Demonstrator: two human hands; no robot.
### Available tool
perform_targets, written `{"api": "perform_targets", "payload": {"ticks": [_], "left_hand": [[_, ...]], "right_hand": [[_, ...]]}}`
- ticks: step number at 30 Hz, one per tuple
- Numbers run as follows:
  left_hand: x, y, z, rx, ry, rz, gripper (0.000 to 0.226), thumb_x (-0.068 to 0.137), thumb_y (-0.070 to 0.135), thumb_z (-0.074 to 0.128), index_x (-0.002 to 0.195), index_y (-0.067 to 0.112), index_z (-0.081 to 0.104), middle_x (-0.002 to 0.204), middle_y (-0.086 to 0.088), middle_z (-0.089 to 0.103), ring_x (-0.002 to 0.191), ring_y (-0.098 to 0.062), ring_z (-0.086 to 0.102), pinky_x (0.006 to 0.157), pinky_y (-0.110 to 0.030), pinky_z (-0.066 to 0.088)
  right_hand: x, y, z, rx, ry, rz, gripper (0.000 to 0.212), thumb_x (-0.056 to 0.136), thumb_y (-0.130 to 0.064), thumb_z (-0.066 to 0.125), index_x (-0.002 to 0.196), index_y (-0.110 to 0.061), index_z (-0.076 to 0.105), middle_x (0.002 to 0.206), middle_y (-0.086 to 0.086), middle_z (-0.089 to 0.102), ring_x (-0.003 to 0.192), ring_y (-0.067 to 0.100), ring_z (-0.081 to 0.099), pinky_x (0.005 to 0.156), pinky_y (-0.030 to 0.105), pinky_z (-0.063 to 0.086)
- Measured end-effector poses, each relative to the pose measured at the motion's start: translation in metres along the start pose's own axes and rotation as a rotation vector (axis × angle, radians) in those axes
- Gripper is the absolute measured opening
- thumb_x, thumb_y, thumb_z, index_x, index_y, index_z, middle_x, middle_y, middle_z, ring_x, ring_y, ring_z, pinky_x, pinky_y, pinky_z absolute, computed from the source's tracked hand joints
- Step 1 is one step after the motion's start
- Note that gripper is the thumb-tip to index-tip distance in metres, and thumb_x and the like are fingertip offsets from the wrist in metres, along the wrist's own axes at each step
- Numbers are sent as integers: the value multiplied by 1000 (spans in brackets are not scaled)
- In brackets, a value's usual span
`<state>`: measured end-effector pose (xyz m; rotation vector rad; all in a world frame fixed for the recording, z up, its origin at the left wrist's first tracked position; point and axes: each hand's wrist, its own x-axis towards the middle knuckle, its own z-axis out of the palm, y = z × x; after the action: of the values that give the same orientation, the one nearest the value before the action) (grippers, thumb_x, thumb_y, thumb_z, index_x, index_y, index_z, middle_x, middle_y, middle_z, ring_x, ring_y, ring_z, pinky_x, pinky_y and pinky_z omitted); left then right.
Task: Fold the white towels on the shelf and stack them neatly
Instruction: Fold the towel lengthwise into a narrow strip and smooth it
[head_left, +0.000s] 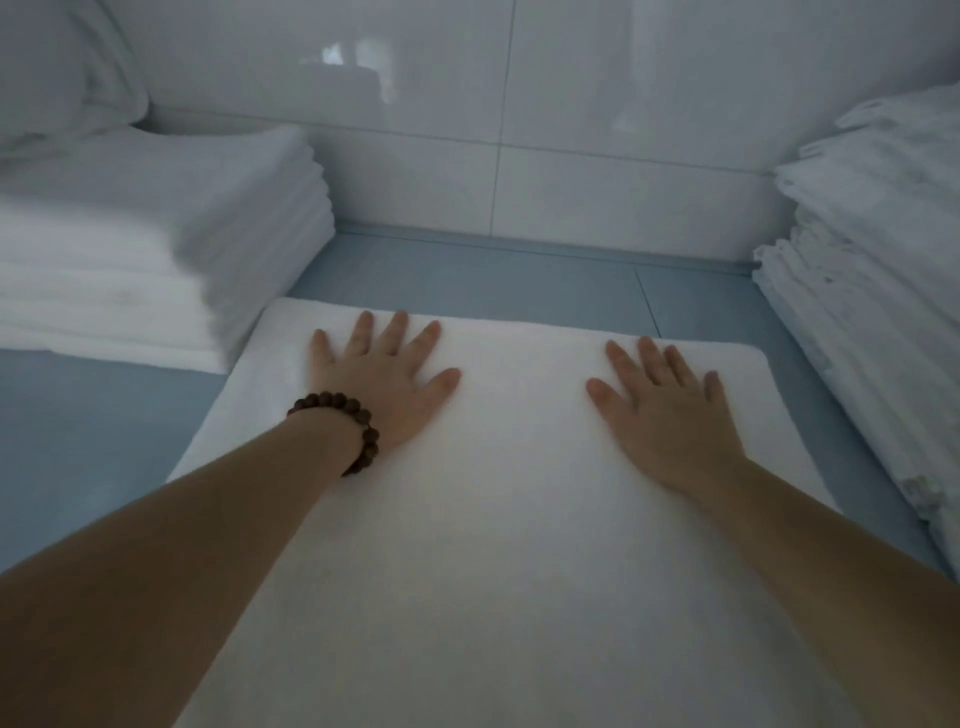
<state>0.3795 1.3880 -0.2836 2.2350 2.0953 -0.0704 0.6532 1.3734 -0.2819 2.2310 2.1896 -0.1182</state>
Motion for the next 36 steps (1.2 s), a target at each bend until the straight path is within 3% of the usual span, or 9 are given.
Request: {"api": "perform_targets", "payload": {"ticks": [6,12,16,19,25,28,33,36], "left_hand": [[-15,-39,4,-38,34,-88,64,91,62,5,149,36,-3,159,3,-6,146,-21,-4,118,-45,0],[-64,-32,-4,-49,-13,-148,63,94,56,10,150,29,-2,159,-6,-6,145,-29,-4,117,-49,3],[-118,29,2,-50,-21,106,63,92,59,7,148,35,-11,158,2,-15,144,-24,-14,116,-53,-2],[-134,20,8,-23,-14,125,61,92,61,5,147,39,-12,157,9,-15,144,-18,-14,115,-54,-3],[-168,-78,10,-45,-38,-193,62,92,57,3,149,34,-8,158,5,-9,145,-22,-10,116,-51,-1],[-192,-59,3,14,21,-176,60,96,49,6,150,26,-6,159,0,-10,144,-25,-14,115,-53,-5],[-231,22,10,-110,-10,135,60,95,54,7,148,35,-11,157,5,-15,144,-20,-16,116,-50,-7],[-234,7,17,-71,2,136,61,92,59,3,147,38,-13,156,10,-17,144,-17,-17,115,-49,-8]], "right_hand": [[-13,50,2,-5,-12,115,64,91,-62,5,149,-36,-1,159,-3,-6,146,20,-2,118,45,1],[-45,33,-13,52,37,230,55,99,-42,16,151,-25,8,159,7,4,145,28,5,116,51,8],[-105,-60,-7,90,-3,-91,53,99,-47,13,149,-36,1,158,-4,-9,145,18,-10,117,49,-3],[-130,-80,5,38,-22,-163,55,96,-54,11,147,-42,-3,157,-9,-12,145,13,-13,116,49,-6],[-155,20,2,15,-41,178,58,94,-55,5,149,-37,-3,159,-4,-7,146,16,-5,118,45,2],[-168,8,-3,43,-35,260,57,97,-48,11,150,-30,4,159,3,-2,146,23,1,117,50,7],[-209,-109,11,75,-14,-124,54,96,-50,10,148,-40,3,158,-6,-5,146,17,-7,116,52,-1],[-217,-102,16,14,-10,-110,61,88,-61,-1,146,-44,-5,157,-9,-11,145,14,-12,117,49,-4]]}}
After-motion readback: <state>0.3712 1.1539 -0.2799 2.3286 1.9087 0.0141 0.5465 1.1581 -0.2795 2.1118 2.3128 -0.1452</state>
